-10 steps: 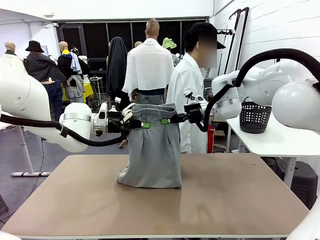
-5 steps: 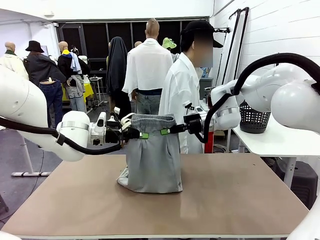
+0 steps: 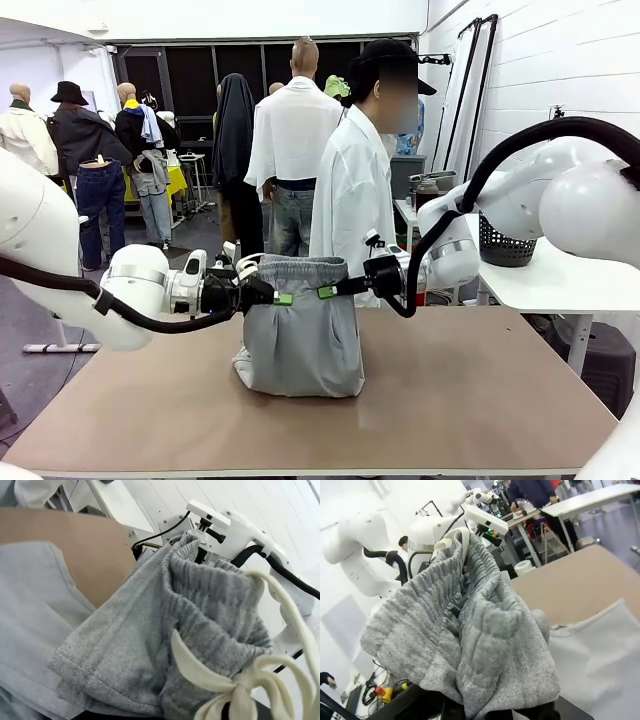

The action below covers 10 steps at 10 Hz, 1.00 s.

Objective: Fold the training pants.
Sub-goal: Fold the Training pants in half.

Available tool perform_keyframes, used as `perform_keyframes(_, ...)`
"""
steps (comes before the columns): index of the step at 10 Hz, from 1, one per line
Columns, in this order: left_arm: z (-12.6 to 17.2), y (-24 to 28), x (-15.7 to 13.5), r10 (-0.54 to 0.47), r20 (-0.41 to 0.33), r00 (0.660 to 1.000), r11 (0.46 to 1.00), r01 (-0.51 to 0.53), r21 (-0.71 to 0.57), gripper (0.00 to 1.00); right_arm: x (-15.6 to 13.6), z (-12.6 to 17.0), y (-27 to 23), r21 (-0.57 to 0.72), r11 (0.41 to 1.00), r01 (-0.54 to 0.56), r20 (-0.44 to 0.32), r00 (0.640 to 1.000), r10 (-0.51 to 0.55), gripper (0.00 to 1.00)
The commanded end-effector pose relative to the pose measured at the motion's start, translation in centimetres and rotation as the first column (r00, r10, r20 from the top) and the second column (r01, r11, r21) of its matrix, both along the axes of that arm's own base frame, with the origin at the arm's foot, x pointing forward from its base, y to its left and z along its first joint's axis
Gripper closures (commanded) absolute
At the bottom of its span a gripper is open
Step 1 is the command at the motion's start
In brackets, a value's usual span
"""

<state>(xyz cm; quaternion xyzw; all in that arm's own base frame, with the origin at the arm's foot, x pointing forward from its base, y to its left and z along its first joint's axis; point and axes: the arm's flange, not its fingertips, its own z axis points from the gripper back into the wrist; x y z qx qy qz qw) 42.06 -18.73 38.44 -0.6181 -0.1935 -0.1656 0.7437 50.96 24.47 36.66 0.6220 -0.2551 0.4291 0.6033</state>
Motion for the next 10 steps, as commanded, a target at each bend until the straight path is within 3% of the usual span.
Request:
perform_keyframes(1, -1.5, 2.5, -1.3, -0.05, -0.127, 0.991, 0.999, 0.048, -0.017, 1.0, 0.8, -0.8, -1.7, 0.009, 0.997, 0.072, -0.082, 0.994, -0.071, 1.0)
perform_keyframes(3, -2.8, 2.5, -0.9, -0.052, -0.149, 0.987, 0.999, 0.053, 0.006, 1.0, -0.3, -1.4, -1.8, -0.017, 0.998, 0.055, -0.126, 0.99, -0.057, 1.0)
perform_keyframes(4, -1.9, 0.5, -0.6, -0.013, -0.099, 0.995, 1.0, 0.012, -0.015, 1.0, -0.3, -0.7, -1.7, -0.037, 0.998, 0.058, -0.068, 0.996, -0.06, 1.0)
perform_keyframes(5, -1.9, 0.5, -0.6, -0.013, -0.099, 0.995, 1.0, 0.012, -0.015, 1.0, -1.4, -2.2, 0.2, -0.015, 1.0, -0.011, -0.094, 0.996, 0.009, 1.0)
perform_keyframes(9, -2.3, 0.3, -0.3, -0.019, -0.112, 0.994, 1.0, 0.018, -0.01, 1.0, -1.5, -2.1, 0.4, -0.018, 1.0, -0.013, -0.092, 0.996, 0.011, 1.0)
perform_keyframes(10, -1.7, 0.5, 0.6, 0.011, -0.172, 0.985, 1.0, -0.013, -0.01, 1.0, -0.9, -2.5, 0.0, 0.006, 1.0, 0.005, -0.168, 0.986, -0.004, 1.0)
